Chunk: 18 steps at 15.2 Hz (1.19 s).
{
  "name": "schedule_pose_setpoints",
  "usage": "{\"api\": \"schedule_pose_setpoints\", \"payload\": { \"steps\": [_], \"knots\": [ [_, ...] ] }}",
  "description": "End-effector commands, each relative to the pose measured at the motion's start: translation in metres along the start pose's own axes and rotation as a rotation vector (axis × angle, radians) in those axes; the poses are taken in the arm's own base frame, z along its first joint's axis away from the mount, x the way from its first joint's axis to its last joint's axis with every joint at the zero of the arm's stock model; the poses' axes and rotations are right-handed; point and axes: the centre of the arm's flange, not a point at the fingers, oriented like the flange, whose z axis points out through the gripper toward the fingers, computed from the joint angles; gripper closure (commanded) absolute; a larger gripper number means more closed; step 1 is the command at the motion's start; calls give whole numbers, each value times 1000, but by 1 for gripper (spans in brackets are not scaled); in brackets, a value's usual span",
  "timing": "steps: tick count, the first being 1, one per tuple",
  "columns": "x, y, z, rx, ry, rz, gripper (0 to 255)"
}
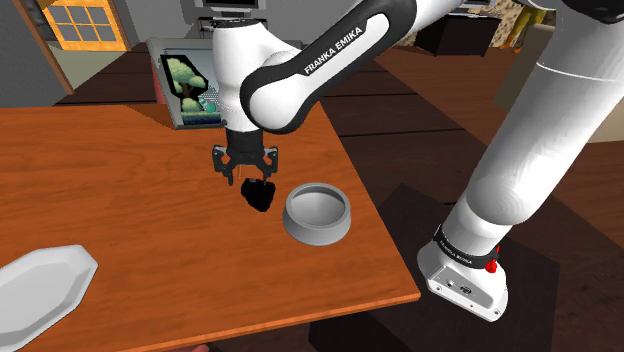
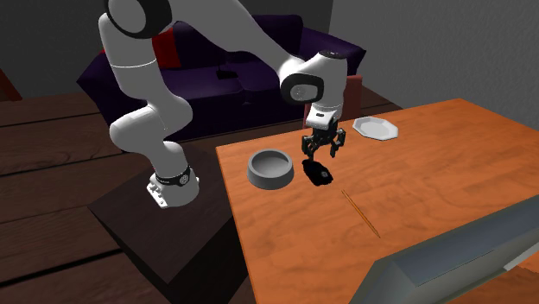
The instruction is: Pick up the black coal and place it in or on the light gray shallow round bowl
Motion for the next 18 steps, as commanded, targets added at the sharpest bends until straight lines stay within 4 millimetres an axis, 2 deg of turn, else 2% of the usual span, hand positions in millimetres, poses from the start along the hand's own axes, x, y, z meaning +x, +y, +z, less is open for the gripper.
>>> {"api": "schedule_pose_setpoints", "payload": {
  "steps": [1, 2, 9, 17, 18],
  "knots": [
    [-25, 23, -6, 56, 50, 49, 0],
    [-25, 23, -6, 57, 51, 50, 0],
    [-23, 21, 34, 57, 51, 50, 0],
    [-23, 21, 34, 57, 51, 50, 0],
    [-23, 21, 35, 57, 51, 50, 255]
  ]
}}
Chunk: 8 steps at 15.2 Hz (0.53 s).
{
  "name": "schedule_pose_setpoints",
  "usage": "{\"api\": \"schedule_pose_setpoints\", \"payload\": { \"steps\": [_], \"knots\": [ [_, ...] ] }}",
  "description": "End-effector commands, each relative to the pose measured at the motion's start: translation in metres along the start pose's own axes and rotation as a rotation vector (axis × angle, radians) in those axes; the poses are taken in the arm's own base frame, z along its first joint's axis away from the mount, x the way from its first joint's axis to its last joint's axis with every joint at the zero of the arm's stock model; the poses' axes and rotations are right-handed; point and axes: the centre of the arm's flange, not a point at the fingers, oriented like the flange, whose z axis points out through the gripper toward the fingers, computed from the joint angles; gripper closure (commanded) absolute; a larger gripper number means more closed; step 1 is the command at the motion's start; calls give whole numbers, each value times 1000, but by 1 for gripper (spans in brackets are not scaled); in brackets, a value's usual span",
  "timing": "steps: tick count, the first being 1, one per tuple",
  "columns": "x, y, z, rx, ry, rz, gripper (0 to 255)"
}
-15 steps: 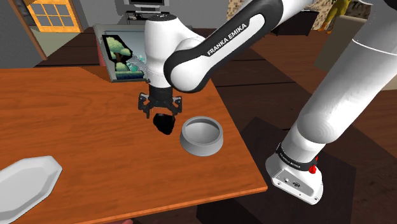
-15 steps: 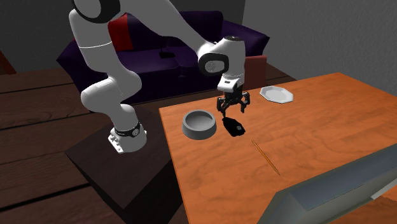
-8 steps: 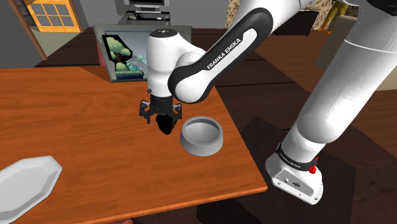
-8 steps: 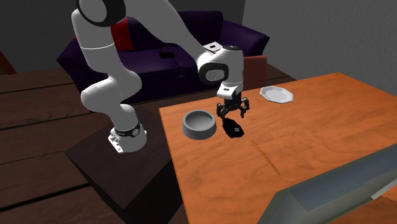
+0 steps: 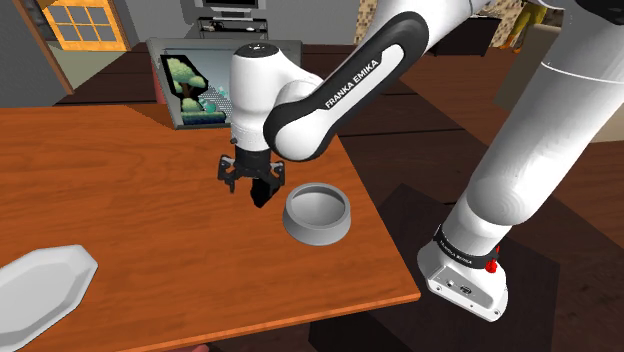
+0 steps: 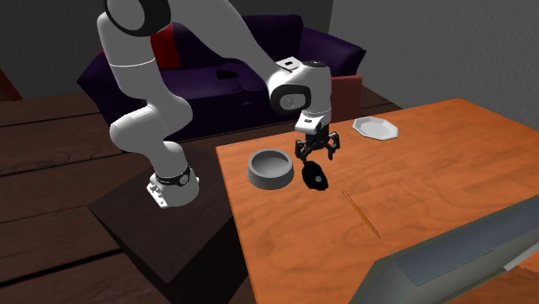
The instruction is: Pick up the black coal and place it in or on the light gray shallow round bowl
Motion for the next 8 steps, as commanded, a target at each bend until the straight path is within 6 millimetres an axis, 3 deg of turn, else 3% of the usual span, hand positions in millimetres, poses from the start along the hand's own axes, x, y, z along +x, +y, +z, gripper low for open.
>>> {"api": "schedule_pose_setpoints", "payload": {
  "steps": [1, 8],
  "knots": [
    [-3, 1, 8, -10, -12, -3, 255],
    [-1, 2, 9, -9, -12, -3, 255]
  ]
}}
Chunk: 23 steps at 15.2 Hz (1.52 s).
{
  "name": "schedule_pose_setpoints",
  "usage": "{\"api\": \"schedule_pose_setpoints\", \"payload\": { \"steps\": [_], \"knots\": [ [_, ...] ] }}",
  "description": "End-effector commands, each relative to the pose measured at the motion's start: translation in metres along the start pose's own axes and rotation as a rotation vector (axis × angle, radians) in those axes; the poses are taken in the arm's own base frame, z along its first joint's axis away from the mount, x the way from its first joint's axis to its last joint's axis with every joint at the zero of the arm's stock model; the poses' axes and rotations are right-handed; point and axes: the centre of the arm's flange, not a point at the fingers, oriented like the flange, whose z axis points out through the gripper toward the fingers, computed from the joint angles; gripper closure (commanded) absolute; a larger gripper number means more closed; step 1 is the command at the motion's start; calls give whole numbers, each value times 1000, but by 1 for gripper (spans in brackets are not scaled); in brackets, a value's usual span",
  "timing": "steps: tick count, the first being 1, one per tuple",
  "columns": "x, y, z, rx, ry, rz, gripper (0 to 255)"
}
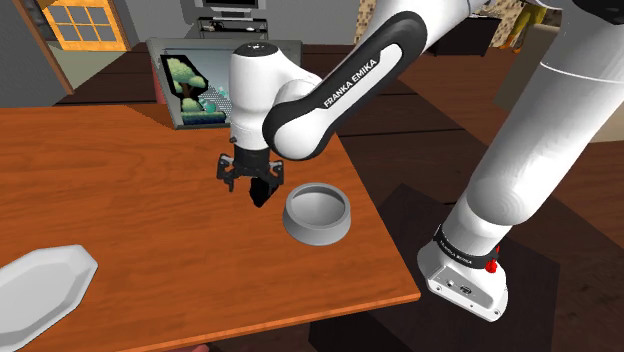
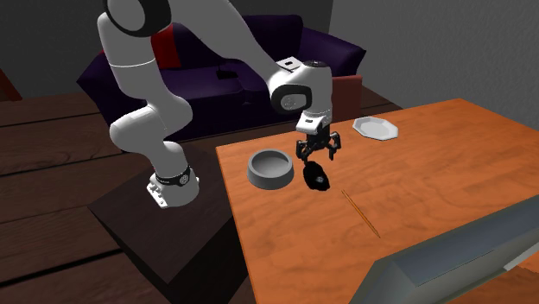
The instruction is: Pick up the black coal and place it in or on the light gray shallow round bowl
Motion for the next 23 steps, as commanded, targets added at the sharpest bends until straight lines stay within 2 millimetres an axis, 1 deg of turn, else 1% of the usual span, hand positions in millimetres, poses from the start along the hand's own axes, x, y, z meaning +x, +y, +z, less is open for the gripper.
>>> {"api": "schedule_pose_setpoints", "payload": {
  "steps": [1, 11, 12, 13, 19, 20, 23],
  "knots": [
    [-6, 5, 7, -14, -13, -3, 255],
    [-2, -2, -45, -14, -13, -3, 255],
    [-3, -1, -39, -14, -12, -3, 255],
    [-3, -1, -39, -14, -12, -3, 0],
    [50, 6, -3, -113, 68, -259, 0],
    [50, 6, -2, -113, 68, -260, 0],
    [51, 8, 13, -113, 68, -260, 0]
  ]
}}
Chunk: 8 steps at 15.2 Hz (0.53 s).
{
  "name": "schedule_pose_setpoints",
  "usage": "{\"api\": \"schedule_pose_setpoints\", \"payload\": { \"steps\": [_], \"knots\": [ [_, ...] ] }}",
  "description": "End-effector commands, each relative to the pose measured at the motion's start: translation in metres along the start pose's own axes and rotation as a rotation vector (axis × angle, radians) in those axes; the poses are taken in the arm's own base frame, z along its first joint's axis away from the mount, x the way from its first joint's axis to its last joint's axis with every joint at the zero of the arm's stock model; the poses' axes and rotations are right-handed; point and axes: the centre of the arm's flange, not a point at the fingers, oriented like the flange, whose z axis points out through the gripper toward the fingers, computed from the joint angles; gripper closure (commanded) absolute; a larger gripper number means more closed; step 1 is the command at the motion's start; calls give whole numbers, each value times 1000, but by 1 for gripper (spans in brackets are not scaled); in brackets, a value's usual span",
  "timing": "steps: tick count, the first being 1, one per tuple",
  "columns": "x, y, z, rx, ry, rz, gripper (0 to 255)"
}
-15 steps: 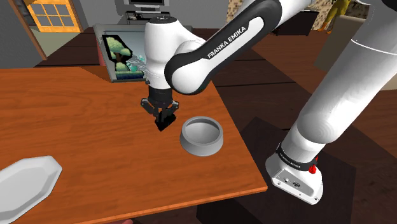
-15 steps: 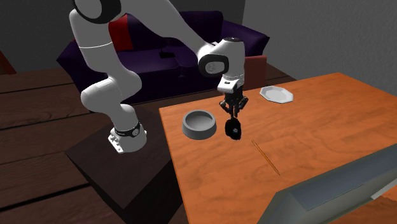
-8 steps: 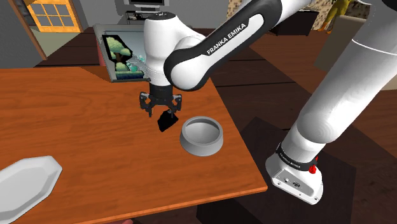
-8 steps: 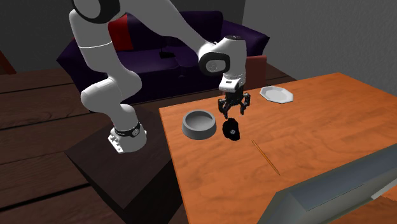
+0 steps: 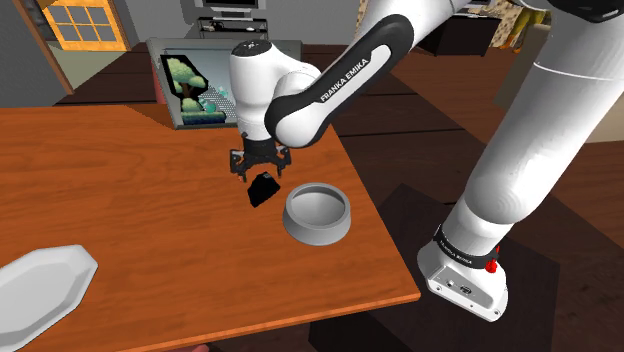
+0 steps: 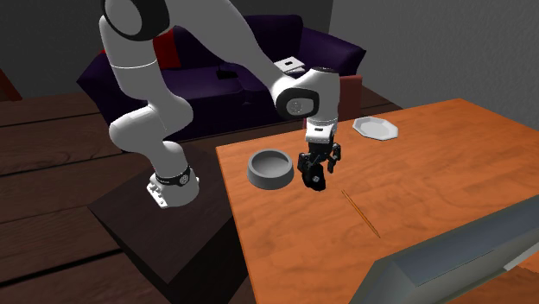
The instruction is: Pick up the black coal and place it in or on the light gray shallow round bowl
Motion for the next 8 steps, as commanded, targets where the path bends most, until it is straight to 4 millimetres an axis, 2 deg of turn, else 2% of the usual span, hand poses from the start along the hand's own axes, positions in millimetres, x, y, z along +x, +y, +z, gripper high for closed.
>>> {"api": "schedule_pose_setpoints", "payload": {
  "steps": [1, 4, 8],
  "knots": [
    [2, 0, 10, -1, 1, -4, 0],
    [2, 0, 29, -1, 1, -4, 0],
    [2, 0, 29, -1, 1, -4, 0]
  ]
}}
